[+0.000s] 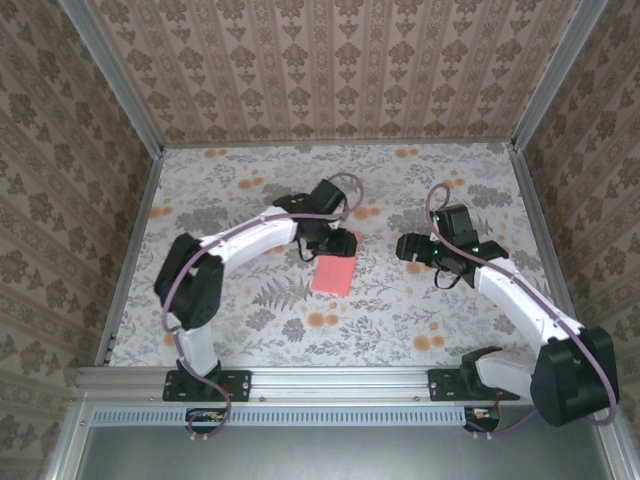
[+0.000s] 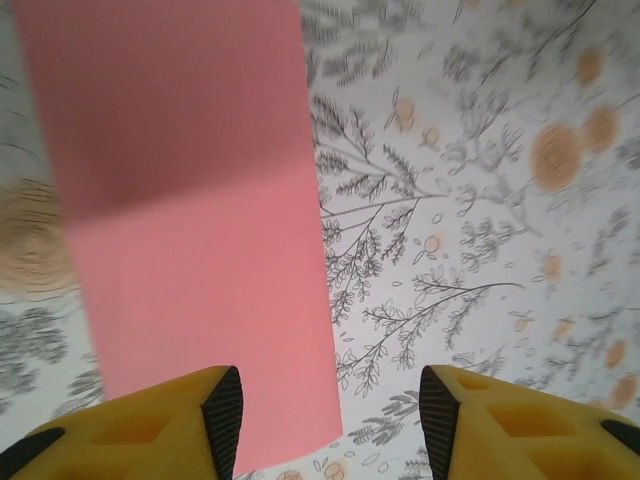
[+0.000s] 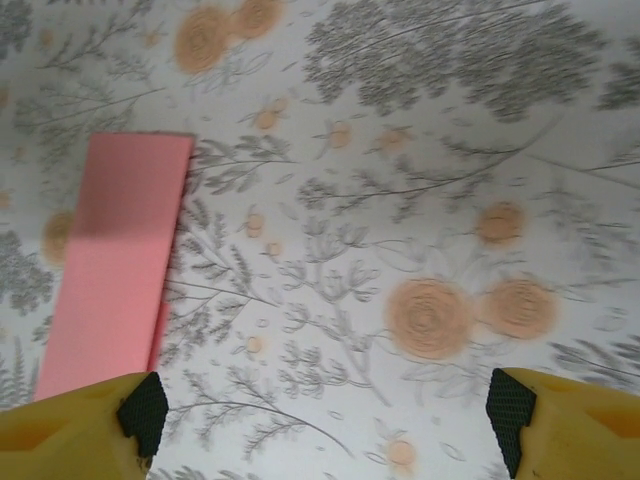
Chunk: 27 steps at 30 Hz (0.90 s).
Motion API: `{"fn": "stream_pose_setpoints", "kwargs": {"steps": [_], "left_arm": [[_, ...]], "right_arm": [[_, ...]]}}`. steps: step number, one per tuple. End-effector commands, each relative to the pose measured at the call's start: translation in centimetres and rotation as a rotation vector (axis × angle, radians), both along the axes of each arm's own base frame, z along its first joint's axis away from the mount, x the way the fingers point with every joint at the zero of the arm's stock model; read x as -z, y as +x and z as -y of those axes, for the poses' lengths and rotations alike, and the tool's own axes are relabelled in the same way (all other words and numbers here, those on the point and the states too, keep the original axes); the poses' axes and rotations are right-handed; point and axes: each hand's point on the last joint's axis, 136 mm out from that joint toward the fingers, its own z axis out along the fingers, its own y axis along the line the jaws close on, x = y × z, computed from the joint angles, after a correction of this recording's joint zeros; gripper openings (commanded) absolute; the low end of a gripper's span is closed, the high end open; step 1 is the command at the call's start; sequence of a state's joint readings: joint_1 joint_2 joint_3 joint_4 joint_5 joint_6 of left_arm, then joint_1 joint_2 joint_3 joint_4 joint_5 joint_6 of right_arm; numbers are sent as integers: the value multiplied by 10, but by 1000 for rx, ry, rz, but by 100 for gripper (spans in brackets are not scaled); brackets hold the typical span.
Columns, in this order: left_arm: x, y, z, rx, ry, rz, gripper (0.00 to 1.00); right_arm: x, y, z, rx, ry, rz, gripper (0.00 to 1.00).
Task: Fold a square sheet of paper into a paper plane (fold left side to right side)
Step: Turn over the paper at the center of the table, then third fold the triangle at the center of the table.
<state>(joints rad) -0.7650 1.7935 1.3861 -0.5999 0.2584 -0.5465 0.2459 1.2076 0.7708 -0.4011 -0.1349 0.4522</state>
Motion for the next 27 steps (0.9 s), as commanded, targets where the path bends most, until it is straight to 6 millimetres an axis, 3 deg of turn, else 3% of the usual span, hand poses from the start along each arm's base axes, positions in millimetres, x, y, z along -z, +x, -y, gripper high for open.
{"fn": "stream_pose_setpoints", "kwargs": {"steps": [1, 7, 14, 19, 27], "left_arm": [[-3, 5, -18, -41, -69, 10, 54], [20, 2, -57, -138, -120, -51, 55], [45, -5, -64, -173, -154, -121, 55], [50, -5, -67, -178, -143, -126, 55], [55, -7, -72, -188, -128, -136, 55]], "right_arm": [[-8, 17, -44, -91, 143, 5, 81], [6, 45, -96, -186, 124, -26, 77], [34, 85, -136, -216, 150, -74, 71], [52, 96, -152, -239, 161, -112, 70], [76, 100, -161, -251, 172, -156, 69]]}}
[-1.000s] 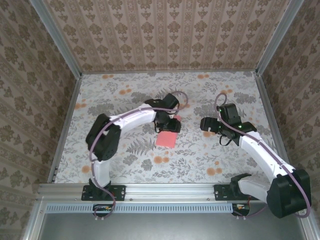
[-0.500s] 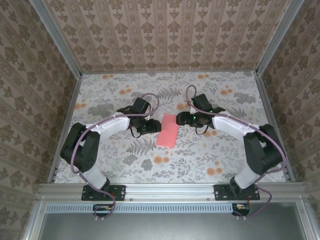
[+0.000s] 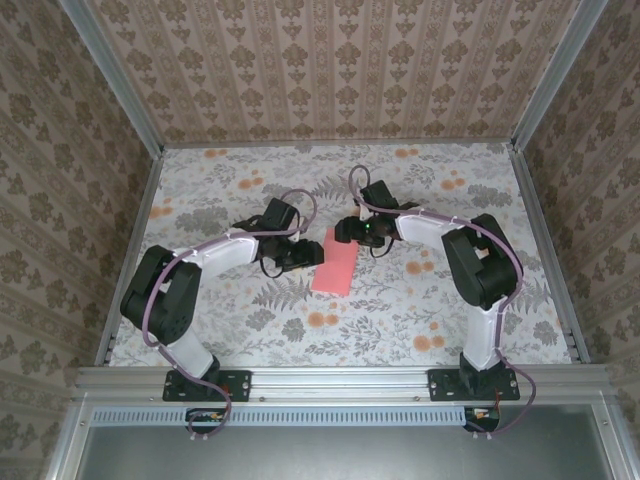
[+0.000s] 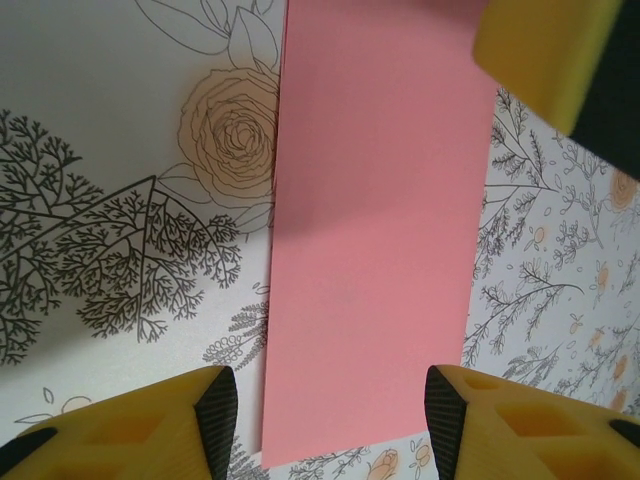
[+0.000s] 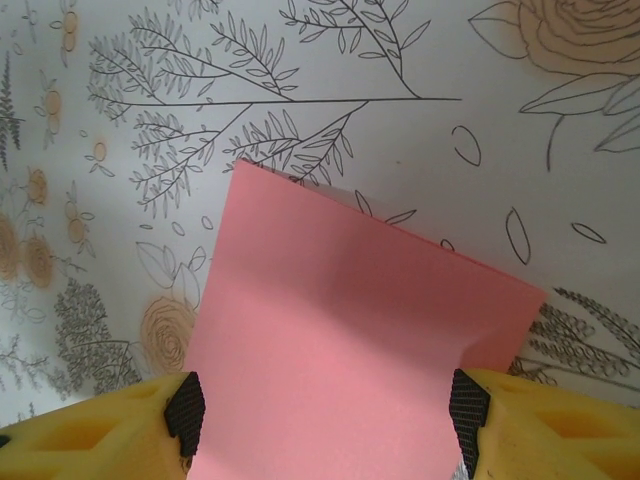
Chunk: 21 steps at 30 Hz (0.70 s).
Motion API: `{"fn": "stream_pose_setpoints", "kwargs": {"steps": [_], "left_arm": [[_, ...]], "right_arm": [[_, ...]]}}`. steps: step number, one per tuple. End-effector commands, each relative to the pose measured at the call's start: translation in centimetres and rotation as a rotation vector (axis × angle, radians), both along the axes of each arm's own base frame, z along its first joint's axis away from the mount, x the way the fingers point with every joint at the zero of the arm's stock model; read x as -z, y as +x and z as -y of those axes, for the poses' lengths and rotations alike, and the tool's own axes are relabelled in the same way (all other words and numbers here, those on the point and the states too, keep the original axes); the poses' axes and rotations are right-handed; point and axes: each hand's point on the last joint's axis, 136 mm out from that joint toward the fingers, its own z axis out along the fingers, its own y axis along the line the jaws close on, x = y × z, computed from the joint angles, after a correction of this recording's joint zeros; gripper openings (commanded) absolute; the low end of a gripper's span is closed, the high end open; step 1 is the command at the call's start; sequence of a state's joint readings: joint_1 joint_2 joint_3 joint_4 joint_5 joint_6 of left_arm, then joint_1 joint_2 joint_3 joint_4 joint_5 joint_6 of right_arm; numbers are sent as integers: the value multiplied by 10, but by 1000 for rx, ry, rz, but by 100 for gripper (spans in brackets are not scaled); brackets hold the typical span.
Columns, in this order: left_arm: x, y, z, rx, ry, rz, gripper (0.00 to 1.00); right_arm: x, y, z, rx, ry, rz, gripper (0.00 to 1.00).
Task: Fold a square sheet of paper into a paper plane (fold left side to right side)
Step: Third fold the triangle at the center of the table.
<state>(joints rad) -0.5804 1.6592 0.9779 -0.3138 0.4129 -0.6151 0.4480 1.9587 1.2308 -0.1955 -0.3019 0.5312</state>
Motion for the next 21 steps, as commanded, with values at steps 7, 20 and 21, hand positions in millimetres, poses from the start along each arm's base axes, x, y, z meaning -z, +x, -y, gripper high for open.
{"fn": "stream_pose_setpoints", "kwargs": {"steps": [7, 20, 21], "left_arm": [[4, -3, -8, -26, -3, -26, 55], [21, -6, 4, -16, -57, -95, 55], [23, -6, 5, -15, -57, -99, 55]], "right_arm": [[12, 4, -20, -47, 38, -31, 68], [25, -7, -16, -64, 3, -65, 67], [24, -6, -16, -65, 4, -62, 67]]}}
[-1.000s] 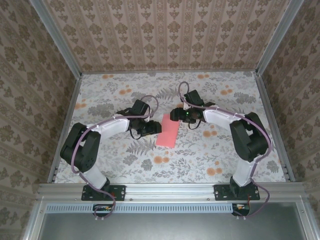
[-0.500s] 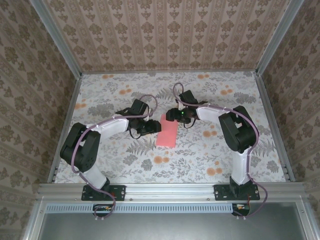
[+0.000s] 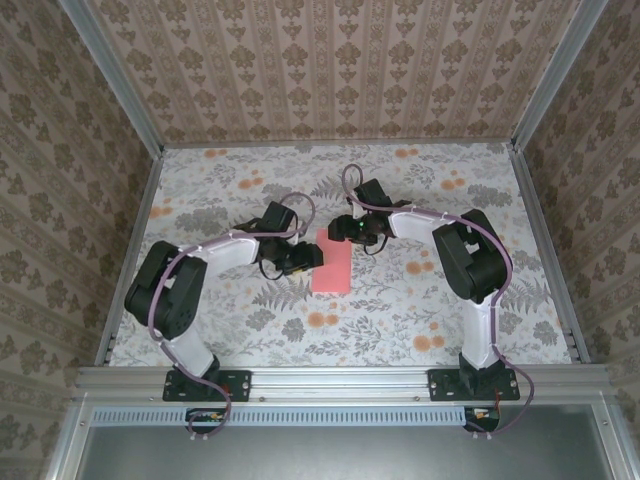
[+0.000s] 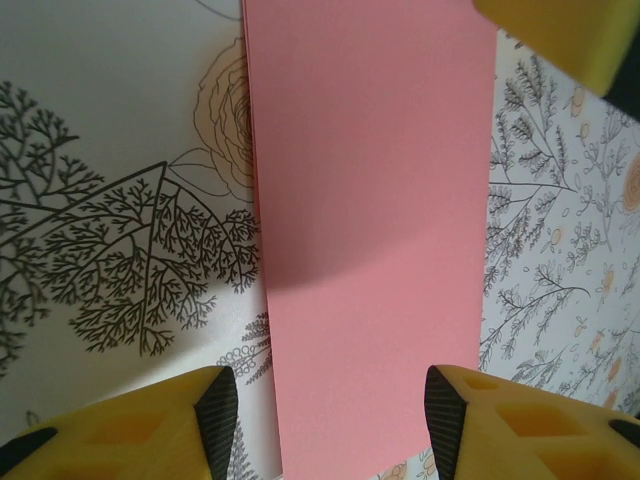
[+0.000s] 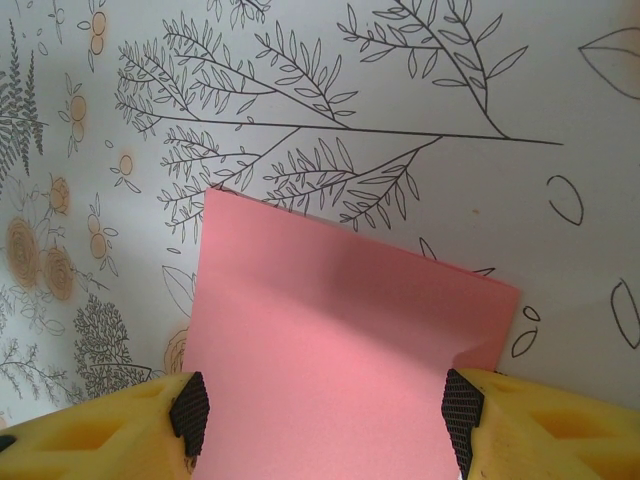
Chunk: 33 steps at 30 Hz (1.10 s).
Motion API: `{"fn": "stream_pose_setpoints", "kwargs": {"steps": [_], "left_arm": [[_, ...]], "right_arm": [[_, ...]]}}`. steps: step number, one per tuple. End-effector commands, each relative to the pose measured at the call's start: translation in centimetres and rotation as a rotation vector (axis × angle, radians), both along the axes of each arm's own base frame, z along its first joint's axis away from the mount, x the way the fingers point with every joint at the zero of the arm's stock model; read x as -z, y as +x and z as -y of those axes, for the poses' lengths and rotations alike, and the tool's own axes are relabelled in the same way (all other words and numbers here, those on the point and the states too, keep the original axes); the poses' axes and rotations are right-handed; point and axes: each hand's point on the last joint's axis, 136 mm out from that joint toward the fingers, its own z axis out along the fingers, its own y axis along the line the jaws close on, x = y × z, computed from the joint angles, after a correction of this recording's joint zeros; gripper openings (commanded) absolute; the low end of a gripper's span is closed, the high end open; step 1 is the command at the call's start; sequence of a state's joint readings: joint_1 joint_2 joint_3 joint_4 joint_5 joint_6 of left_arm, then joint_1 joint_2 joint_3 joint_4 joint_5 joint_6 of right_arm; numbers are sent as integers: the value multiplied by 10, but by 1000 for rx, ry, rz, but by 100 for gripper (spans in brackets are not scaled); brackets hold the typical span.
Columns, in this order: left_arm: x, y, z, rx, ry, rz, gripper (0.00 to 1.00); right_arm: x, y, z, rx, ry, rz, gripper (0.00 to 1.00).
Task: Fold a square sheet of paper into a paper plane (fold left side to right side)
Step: Third fold the triangle at the center of the table.
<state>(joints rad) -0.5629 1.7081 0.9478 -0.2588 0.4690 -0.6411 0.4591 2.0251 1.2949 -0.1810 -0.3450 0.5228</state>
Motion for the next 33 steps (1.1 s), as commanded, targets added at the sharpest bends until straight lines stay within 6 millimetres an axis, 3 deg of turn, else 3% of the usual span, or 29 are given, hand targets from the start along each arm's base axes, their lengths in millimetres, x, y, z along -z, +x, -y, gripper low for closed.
{"fn": "stream_pose_setpoints", "kwargs": {"steps": [1, 16, 28, 33], "left_arm": [[6, -3, 5, -2, -27, -38, 55], [23, -9, 14, 14, -49, -90, 47], [18, -10, 11, -2, -39, -89, 18], [14, -13, 10, -28, -56, -100, 7]], "right_arm": [[20, -16, 2, -26, -34, -60, 67], [20, -17, 1, -31, -32, -62, 66], [16, -15, 2, -35, -35, -47, 66], [-2, -10, 0, -53, -24, 27, 68]]}}
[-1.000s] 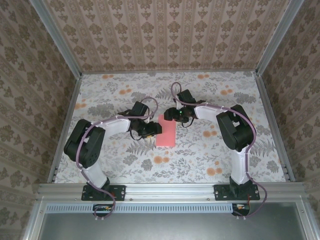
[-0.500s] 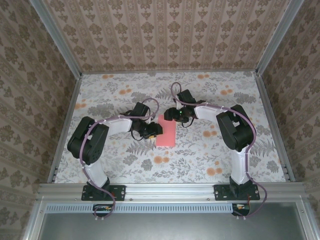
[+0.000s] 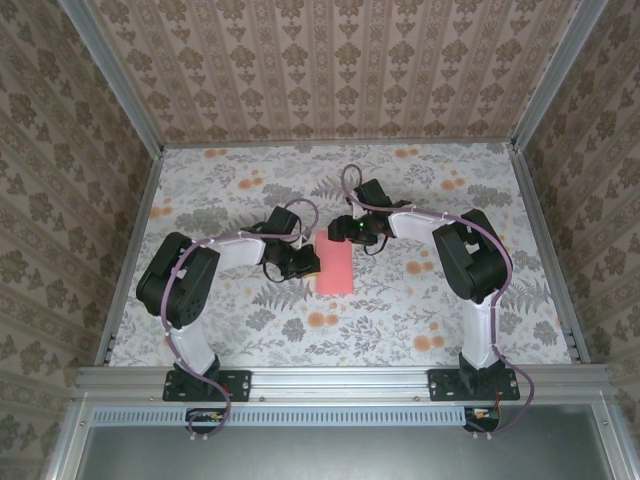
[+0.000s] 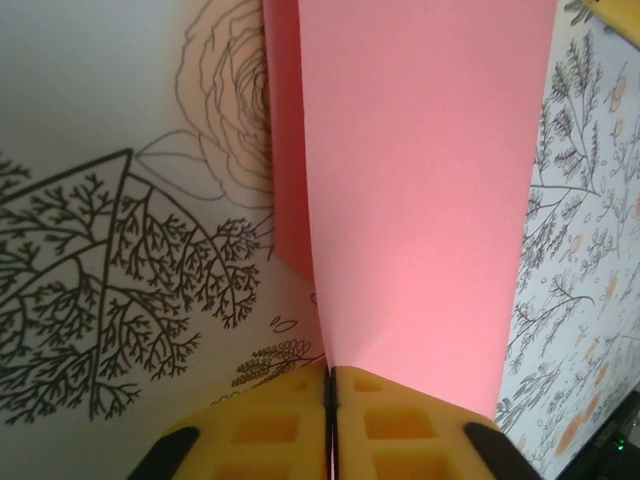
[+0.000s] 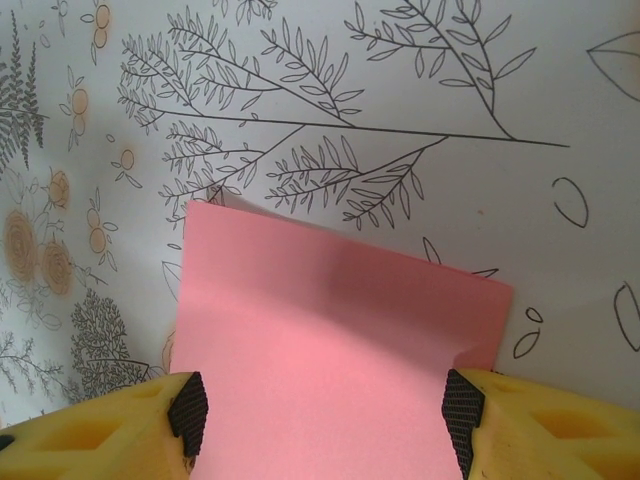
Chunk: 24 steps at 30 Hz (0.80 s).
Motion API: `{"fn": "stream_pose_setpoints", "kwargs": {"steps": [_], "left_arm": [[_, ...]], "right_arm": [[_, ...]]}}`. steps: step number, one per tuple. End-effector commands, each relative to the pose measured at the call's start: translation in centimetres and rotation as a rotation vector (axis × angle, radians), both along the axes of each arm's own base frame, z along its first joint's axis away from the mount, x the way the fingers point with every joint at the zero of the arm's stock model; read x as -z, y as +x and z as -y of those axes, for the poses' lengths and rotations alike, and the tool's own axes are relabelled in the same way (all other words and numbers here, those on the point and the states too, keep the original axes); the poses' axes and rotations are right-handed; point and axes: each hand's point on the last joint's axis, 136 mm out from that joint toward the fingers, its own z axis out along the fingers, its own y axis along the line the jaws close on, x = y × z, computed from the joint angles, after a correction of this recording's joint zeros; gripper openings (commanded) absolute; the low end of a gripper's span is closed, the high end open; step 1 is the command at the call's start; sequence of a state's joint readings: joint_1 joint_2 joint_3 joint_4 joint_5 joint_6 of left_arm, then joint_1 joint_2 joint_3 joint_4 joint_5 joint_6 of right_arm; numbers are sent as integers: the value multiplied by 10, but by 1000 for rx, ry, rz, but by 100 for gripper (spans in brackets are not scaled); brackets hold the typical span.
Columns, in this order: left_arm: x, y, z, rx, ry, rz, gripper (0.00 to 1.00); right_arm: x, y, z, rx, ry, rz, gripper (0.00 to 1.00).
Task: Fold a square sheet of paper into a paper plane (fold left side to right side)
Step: Third fold the triangle at the center of the table.
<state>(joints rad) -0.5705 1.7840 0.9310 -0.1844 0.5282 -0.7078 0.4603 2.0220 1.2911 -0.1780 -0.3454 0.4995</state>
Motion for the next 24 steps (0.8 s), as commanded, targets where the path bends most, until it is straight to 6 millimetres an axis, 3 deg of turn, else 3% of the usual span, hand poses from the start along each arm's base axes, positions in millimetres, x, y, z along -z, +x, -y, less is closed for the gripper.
{"fn": "stream_pose_setpoints", "kwargs": {"steps": [1, 6, 11, 15, 20, 24], "left_arm": [[-9, -8, 1, -17, -25, -18, 6], [-15, -10, 3, -66, -62, -49, 1], [-13, -15, 7, -111, -106, -112, 0], [-11, -17, 9, -135, -134, -136, 0], [-9, -18, 10, -144, -147, -151, 0], [-13, -22, 13, -132, -171, -169, 0]], "right_arm": [[-9, -7, 1, -38, -16, 43, 70], [-52, -4, 10, -58, -30, 220, 79], [-81, -31, 27, -83, -66, 351, 81], [-82, -74, 28, -141, -114, 420, 79], [-74, -130, 12, -243, -159, 496, 73], [-56, -168, 0, -350, -231, 559, 73]]}}
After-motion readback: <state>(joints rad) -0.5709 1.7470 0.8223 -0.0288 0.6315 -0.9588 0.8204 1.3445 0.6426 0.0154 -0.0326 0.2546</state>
